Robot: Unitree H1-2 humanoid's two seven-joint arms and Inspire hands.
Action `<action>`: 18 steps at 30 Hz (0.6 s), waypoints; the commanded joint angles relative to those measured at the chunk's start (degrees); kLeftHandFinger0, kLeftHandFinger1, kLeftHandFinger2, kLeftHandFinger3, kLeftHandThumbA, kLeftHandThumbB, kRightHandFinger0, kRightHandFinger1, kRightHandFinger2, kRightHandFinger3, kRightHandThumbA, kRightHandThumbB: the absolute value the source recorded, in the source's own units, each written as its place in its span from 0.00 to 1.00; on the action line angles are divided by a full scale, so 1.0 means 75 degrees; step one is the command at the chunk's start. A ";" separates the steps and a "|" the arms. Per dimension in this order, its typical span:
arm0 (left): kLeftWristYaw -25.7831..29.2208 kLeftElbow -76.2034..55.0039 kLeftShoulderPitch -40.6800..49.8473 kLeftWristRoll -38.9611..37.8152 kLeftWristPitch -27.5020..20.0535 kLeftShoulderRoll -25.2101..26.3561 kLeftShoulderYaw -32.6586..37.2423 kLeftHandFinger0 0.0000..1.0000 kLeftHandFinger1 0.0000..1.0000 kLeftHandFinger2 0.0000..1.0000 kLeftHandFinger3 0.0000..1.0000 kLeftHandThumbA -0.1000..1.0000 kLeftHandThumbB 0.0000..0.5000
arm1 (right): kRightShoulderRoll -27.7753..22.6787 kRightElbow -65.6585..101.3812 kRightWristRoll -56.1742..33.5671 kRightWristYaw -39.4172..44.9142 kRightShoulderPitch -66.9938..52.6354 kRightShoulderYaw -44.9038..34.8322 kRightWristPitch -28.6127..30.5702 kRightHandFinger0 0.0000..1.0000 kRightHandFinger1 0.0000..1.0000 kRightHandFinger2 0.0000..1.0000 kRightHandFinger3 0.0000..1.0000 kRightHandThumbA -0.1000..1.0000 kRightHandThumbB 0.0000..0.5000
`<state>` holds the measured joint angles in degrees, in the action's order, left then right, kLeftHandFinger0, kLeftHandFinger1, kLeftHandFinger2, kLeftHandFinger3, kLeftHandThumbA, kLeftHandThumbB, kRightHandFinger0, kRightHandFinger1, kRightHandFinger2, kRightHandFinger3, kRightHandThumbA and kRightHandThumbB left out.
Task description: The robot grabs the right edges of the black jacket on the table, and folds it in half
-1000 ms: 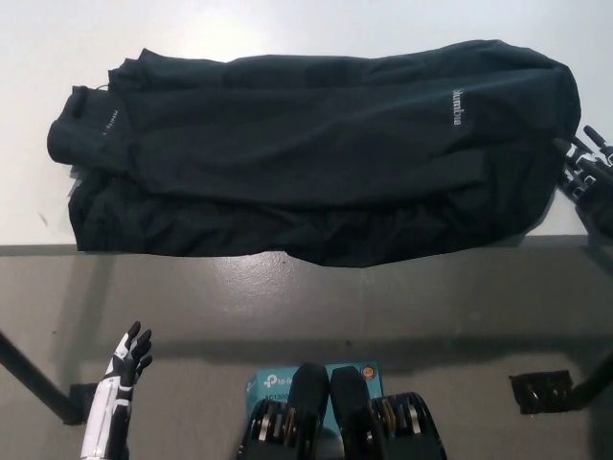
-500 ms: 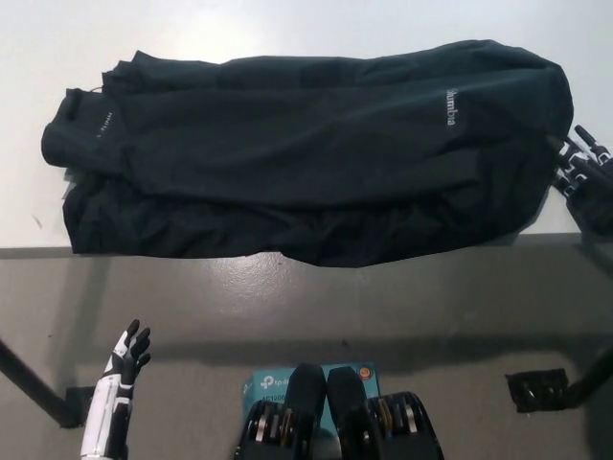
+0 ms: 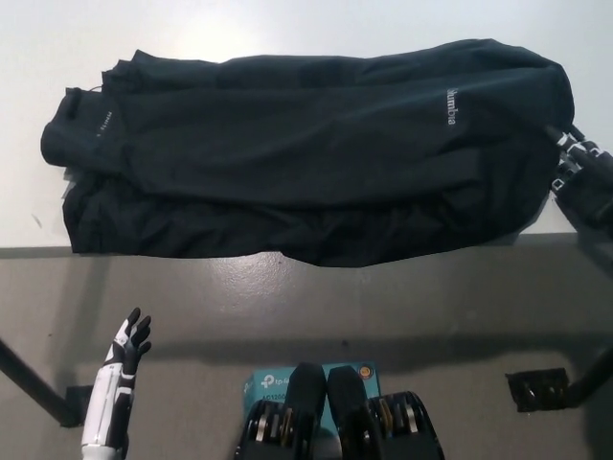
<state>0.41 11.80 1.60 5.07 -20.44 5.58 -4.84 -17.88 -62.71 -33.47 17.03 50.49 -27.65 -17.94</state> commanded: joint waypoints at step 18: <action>0.0190 -0.0133 -0.0310 -0.0013 -0.0313 0.0096 -0.0094 1.00 1.00 1.00 1.00 1.00 1.00 | 0.0416 0.0096 -0.0291 0.0693 0.0975 -0.0051 -0.0619 1.00 1.00 1.00 1.00 0.91 1.00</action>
<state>0.42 11.81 0.24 5.05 -20.44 5.62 -4.86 -15.22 -63.15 -35.25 20.69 52.78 -28.71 -22.69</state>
